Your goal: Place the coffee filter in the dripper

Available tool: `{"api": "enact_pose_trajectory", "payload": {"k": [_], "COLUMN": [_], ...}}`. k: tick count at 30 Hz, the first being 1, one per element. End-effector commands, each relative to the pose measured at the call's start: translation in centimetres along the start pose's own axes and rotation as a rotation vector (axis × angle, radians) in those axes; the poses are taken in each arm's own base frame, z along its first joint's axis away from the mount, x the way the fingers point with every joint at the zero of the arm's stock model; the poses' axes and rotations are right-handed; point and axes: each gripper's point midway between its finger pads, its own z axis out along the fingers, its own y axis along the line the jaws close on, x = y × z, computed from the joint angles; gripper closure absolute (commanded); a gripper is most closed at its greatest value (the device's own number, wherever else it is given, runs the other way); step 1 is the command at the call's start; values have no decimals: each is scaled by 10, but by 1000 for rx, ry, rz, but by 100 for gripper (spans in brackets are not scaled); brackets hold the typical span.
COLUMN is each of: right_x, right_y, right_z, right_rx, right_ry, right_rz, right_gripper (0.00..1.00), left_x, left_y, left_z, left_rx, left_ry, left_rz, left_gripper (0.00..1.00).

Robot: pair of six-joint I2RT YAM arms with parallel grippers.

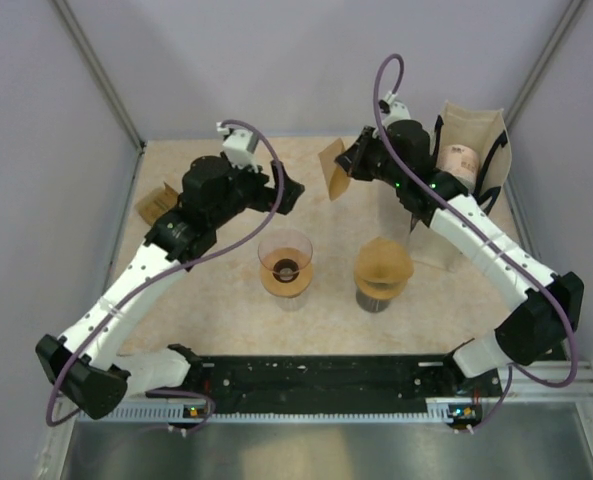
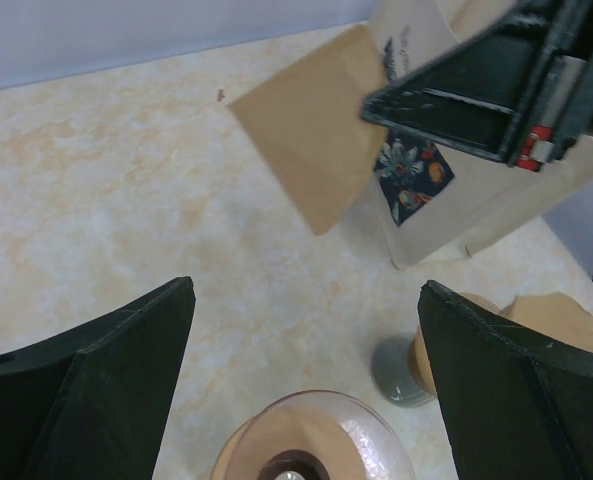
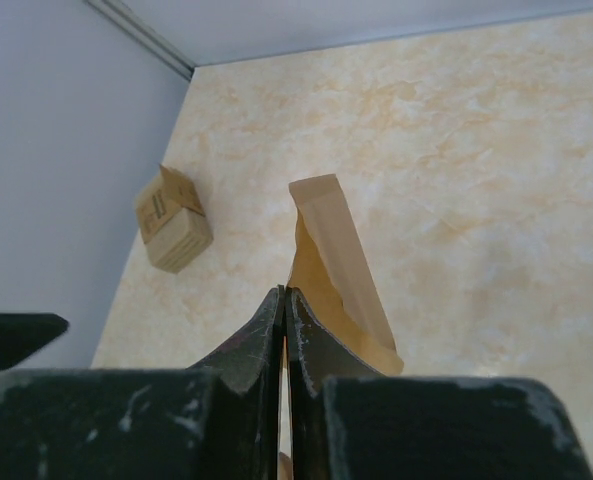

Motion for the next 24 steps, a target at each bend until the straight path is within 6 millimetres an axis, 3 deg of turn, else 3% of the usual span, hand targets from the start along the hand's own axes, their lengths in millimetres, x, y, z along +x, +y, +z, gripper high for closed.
{"api": "enact_pose_trajectory", "payload": {"k": [1, 4, 8, 14, 18, 24], "right_x": [-53, -52, -52, -42, -40, -37], "right_y": [35, 45, 54, 59, 62, 61], "right_z": [-22, -23, -30, -31, -31, -30], "right_rx": [-23, -51, -84, -96, -112, -110], "right_ry": [-211, -228, -229, -203, -202, -194], "right_rz": [103, 141, 190, 228, 241, 232], "right_gripper": [100, 100, 100, 100, 100, 100], "left_x": [-28, -20, -19, 3, 11, 9], "left_y": [-35, -44, -38, -58, -51, -54], "left_z": [8, 15, 26, 52, 71, 72], "left_rx": [101, 148, 76, 108, 7, -14], "left_ry": [-127, -147, -197, -142, -116, -139], "left_rz": [122, 102, 105, 193, 219, 208], "left_gripper": [1, 1, 1, 1, 7, 10]}}
